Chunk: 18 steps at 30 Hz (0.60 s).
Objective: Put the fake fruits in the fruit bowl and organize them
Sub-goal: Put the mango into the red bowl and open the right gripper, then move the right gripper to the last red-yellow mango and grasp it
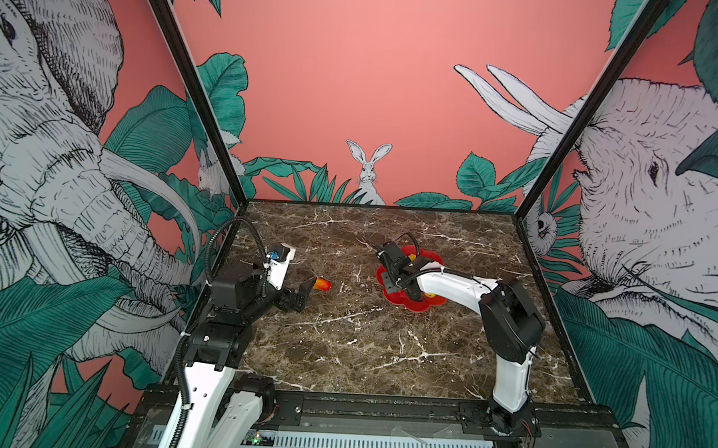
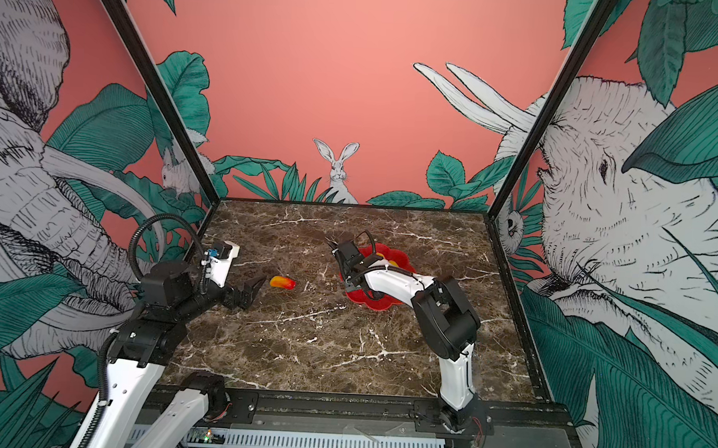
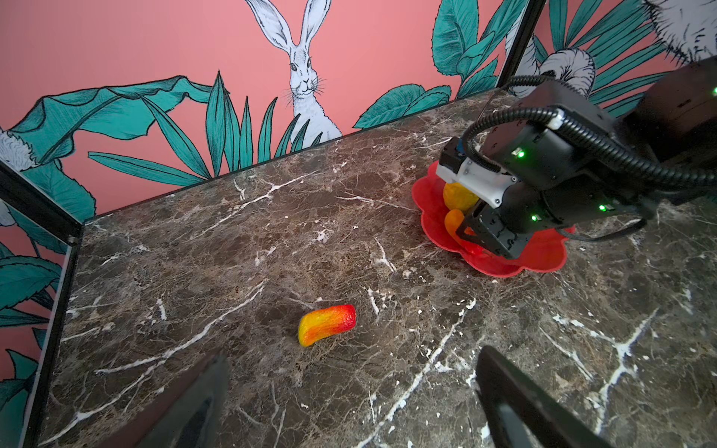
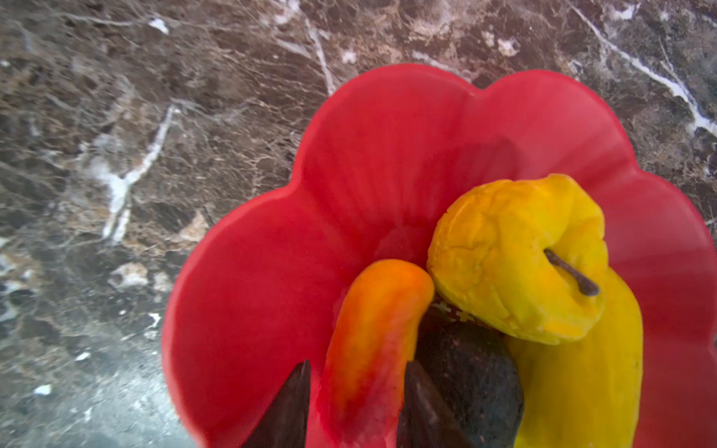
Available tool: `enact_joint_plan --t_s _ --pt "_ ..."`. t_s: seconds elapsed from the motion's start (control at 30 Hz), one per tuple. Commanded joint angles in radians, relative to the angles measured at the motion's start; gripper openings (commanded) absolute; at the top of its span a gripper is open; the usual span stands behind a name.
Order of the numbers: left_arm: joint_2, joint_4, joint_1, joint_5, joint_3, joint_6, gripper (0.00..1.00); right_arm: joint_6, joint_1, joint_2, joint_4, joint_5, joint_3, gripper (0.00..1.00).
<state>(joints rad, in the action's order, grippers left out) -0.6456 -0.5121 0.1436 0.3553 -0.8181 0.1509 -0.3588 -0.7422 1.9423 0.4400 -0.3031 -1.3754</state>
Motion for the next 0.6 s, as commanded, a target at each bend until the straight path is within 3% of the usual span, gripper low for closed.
enact_joint_plan --t_s 0.0,0.2,0.27,0.47,0.57 --pt "0.000 -0.002 0.001 0.008 0.006 0.015 1.00 0.006 0.009 0.008 0.019 -0.031 0.010 0.41" --pt "-0.002 -0.002 0.000 0.008 0.005 0.014 1.00 0.038 0.007 -0.065 0.017 -0.023 0.009 0.47" --pt "-0.004 -0.002 0.001 0.007 0.005 0.015 1.00 0.073 -0.004 -0.107 0.000 0.007 0.008 0.55" --pt "-0.004 -0.004 0.001 0.005 0.005 0.016 1.00 0.258 -0.111 -0.145 -0.064 0.157 -0.054 0.97" --pt "-0.003 -0.003 0.001 0.004 0.004 0.015 1.00 0.310 -0.162 -0.070 -0.087 0.269 -0.130 0.99"
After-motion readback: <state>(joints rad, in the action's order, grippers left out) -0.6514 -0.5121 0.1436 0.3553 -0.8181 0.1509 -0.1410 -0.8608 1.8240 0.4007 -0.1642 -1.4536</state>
